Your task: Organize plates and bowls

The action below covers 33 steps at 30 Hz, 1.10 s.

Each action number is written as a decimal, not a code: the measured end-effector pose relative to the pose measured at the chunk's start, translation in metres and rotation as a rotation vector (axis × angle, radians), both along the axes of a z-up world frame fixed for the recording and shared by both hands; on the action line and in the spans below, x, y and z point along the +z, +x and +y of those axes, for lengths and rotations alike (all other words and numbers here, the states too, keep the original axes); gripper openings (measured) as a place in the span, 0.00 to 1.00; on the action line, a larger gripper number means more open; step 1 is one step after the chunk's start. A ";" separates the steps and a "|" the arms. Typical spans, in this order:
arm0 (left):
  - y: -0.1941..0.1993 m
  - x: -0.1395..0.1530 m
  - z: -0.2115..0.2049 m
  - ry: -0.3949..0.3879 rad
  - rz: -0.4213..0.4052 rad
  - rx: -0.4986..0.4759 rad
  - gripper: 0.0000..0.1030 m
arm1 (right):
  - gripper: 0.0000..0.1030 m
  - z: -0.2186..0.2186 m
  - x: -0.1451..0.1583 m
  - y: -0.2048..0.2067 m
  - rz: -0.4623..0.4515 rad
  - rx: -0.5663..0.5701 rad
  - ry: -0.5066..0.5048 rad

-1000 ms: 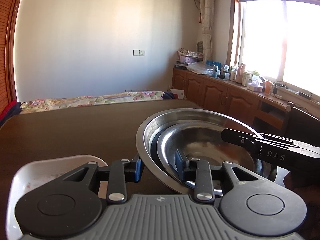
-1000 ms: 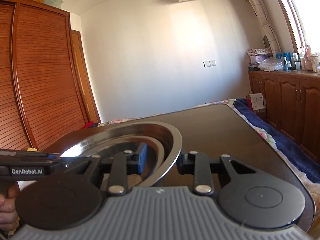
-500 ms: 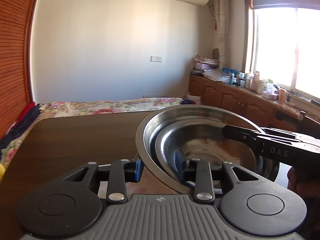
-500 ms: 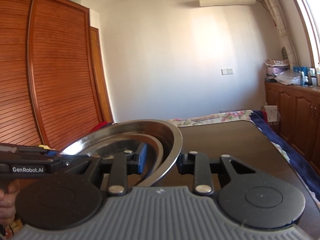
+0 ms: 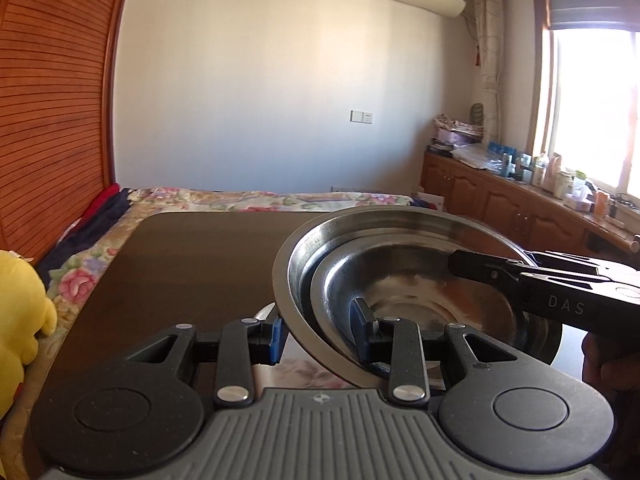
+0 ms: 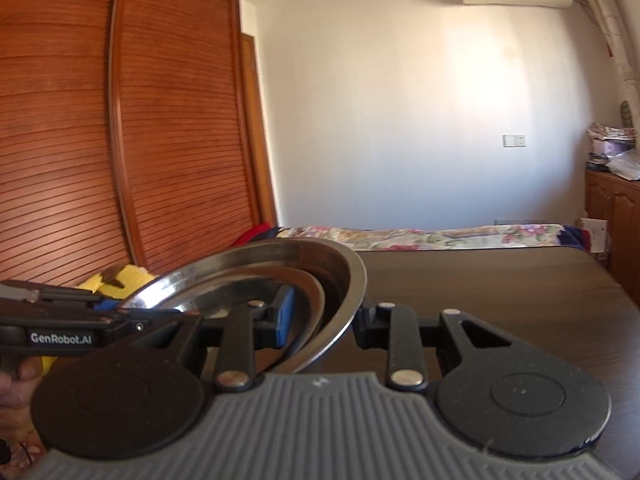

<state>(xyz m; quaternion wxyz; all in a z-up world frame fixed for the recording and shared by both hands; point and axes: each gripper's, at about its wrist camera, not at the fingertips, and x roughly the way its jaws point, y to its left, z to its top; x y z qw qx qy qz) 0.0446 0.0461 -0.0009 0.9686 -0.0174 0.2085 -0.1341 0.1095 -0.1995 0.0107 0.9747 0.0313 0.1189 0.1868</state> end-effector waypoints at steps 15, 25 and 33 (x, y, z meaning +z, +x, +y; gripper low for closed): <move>-0.001 -0.013 0.007 0.017 0.040 0.017 0.34 | 0.31 0.015 -0.009 0.004 0.050 0.033 -0.023; -0.001 -0.016 0.009 0.027 0.046 0.020 0.34 | 0.31 0.019 -0.016 0.005 0.082 0.033 -0.034; 0.000 -0.015 0.007 0.033 0.041 0.022 0.35 | 0.32 0.020 -0.017 0.009 0.097 0.040 -0.021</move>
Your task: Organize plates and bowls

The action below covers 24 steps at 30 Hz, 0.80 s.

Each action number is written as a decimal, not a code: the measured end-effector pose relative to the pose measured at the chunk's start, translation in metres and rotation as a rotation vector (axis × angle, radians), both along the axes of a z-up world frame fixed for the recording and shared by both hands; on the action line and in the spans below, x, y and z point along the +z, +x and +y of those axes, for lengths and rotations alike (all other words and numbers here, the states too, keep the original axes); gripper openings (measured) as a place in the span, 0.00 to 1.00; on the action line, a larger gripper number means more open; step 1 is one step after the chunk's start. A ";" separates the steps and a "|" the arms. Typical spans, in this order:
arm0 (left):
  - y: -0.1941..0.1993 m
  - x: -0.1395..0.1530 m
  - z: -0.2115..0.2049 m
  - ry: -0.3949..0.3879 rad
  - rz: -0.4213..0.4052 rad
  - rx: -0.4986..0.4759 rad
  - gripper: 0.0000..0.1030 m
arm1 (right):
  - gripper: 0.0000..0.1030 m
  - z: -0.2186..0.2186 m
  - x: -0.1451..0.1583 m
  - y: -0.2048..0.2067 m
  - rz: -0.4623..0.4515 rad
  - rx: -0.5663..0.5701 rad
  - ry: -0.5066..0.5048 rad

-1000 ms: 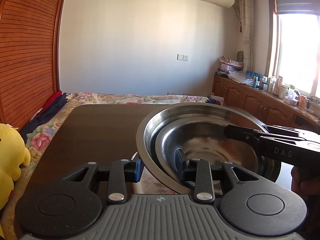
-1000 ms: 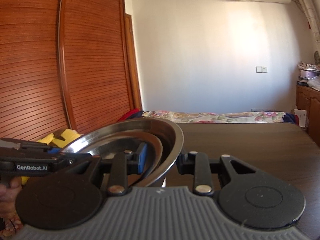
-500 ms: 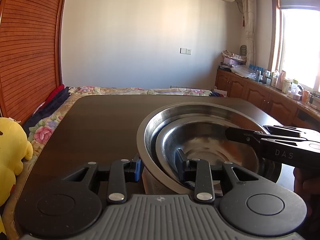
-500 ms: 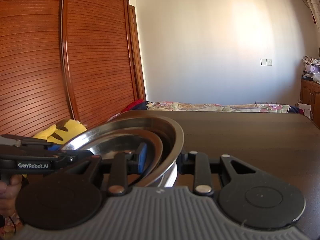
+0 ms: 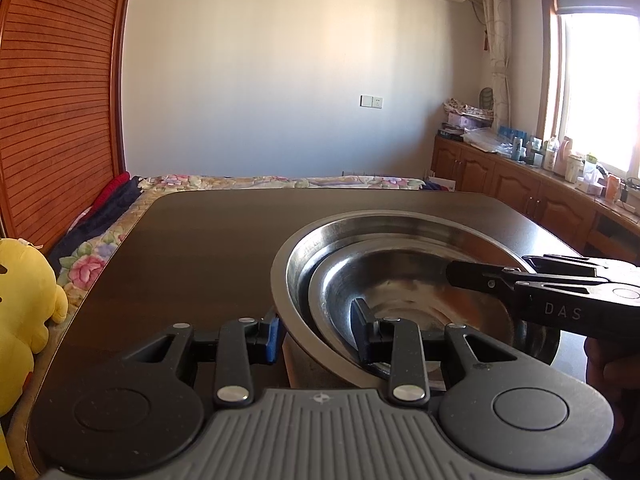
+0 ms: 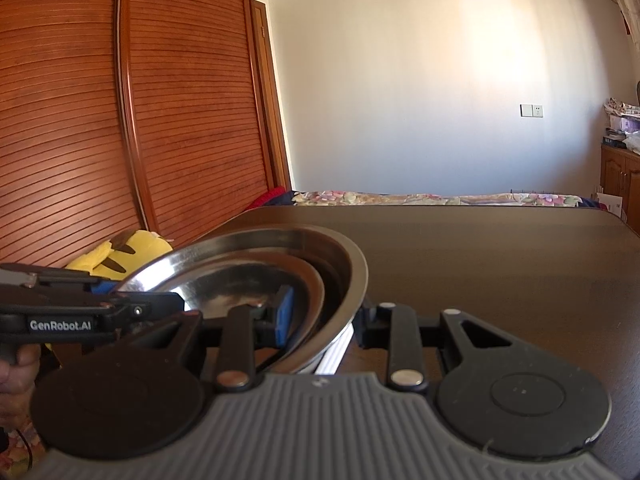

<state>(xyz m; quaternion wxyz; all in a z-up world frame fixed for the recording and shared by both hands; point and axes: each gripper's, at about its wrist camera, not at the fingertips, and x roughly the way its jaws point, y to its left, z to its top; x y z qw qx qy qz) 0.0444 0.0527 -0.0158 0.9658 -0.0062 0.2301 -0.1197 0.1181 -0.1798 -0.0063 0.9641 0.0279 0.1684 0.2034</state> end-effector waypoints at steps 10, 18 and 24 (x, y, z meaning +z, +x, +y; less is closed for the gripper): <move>-0.004 0.002 -0.002 0.012 -0.014 0.026 0.57 | 0.53 0.005 0.003 -0.004 -0.023 0.012 -0.031; -0.012 0.013 -0.003 0.034 -0.046 0.051 0.70 | 0.58 -0.005 0.007 -0.017 -0.040 -0.022 -0.036; -0.019 0.027 -0.006 0.039 -0.070 0.066 0.79 | 0.62 -0.019 0.019 -0.033 -0.080 -0.058 -0.021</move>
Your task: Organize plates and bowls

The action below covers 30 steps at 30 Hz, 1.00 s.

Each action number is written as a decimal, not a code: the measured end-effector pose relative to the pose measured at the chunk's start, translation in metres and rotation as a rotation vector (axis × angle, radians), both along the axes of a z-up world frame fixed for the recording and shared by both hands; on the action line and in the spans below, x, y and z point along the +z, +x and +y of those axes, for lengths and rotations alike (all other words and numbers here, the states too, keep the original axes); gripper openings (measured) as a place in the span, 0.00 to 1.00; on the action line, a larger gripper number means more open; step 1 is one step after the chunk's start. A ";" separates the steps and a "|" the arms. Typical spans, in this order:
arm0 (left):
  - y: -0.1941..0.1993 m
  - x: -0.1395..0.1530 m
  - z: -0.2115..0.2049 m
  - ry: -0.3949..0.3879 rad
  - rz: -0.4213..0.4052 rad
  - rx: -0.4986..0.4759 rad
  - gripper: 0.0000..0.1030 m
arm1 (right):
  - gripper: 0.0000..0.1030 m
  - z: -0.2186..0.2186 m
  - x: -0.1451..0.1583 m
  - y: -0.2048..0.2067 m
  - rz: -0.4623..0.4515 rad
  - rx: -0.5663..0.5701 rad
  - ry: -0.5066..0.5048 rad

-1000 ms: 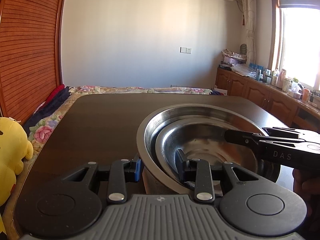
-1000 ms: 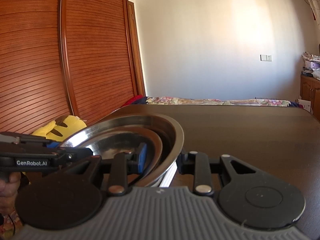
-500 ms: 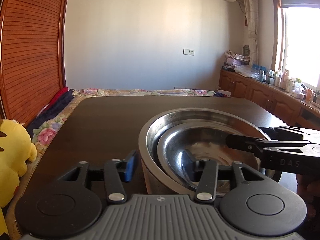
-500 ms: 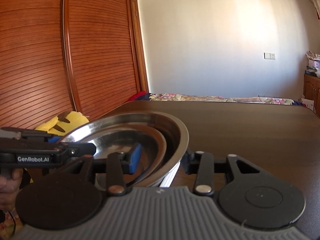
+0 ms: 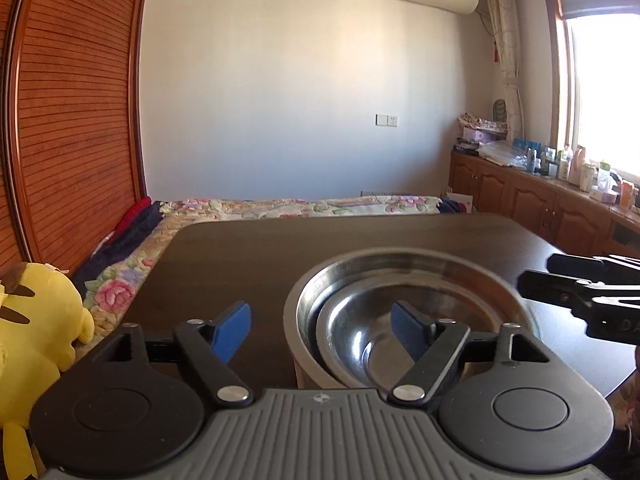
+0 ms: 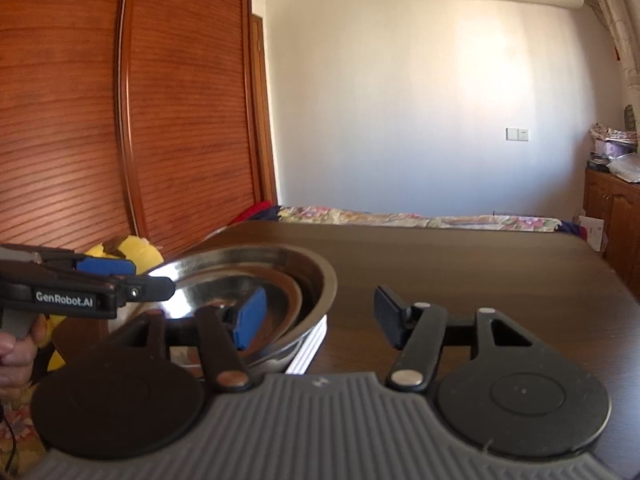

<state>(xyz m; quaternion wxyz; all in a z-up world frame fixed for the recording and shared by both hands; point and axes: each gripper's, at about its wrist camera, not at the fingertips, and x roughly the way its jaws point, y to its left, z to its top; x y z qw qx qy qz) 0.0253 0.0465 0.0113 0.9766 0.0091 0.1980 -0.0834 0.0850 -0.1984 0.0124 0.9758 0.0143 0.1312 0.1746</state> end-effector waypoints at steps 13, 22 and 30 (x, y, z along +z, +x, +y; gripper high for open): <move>-0.018 0.037 -0.021 0.004 -0.072 -0.012 0.99 | 0.88 -0.024 0.034 -0.018 -0.075 -0.053 0.026; -0.028 0.053 -0.037 0.027 -0.099 -0.013 1.00 | 1.00 -0.034 0.048 -0.029 -0.133 -0.116 0.001; -0.037 0.059 -0.051 0.033 -0.103 0.005 1.00 | 1.00 -0.039 0.056 -0.036 -0.146 -0.200 -0.011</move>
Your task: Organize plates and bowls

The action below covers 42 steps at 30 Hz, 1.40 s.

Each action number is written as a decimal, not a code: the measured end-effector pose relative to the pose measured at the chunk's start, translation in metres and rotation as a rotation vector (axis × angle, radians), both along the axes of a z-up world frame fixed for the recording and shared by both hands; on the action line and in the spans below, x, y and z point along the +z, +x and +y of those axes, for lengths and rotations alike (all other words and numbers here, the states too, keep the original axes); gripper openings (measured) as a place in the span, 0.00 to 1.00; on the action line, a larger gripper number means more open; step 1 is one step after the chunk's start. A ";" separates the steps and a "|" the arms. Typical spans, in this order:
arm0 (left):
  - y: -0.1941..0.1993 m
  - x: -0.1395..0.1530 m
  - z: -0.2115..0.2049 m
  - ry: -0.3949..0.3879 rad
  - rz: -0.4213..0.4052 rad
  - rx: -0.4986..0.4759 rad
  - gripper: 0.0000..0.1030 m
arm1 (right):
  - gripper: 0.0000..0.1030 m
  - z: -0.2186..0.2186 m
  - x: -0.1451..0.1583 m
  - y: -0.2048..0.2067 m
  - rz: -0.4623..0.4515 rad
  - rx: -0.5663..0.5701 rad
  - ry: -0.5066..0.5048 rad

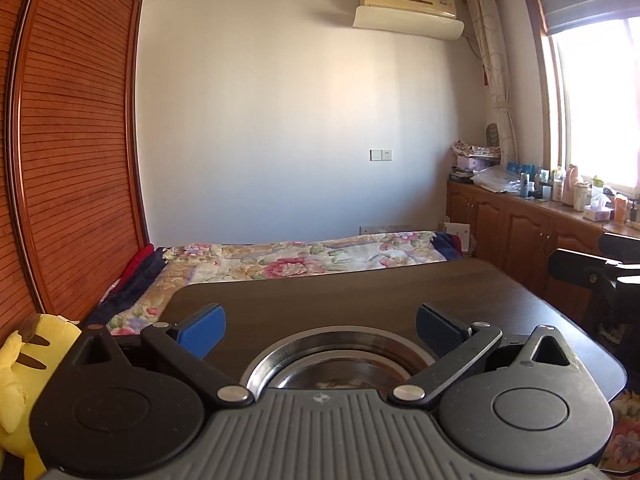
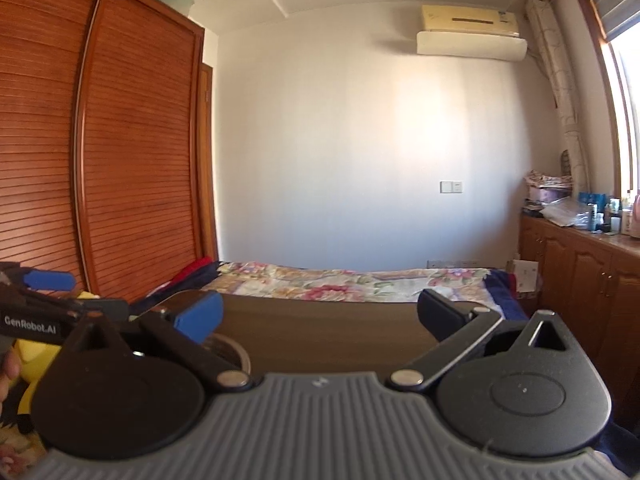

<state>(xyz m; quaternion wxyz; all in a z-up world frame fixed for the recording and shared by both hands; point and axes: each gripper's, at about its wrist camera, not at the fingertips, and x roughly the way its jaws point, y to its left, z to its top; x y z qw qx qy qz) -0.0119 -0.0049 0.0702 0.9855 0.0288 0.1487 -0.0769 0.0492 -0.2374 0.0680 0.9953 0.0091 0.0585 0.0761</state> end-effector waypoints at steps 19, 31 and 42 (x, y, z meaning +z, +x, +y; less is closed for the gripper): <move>-0.001 -0.016 -0.002 0.040 0.016 0.051 1.00 | 1.00 0.004 -0.013 -0.001 0.032 -0.093 -0.023; 0.004 -0.036 0.009 0.052 0.056 0.082 1.00 | 1.00 0.007 -0.030 0.000 0.080 -0.100 -0.018; 0.011 -0.045 0.011 0.046 0.072 0.089 1.00 | 1.00 0.006 -0.034 0.000 0.093 -0.106 -0.014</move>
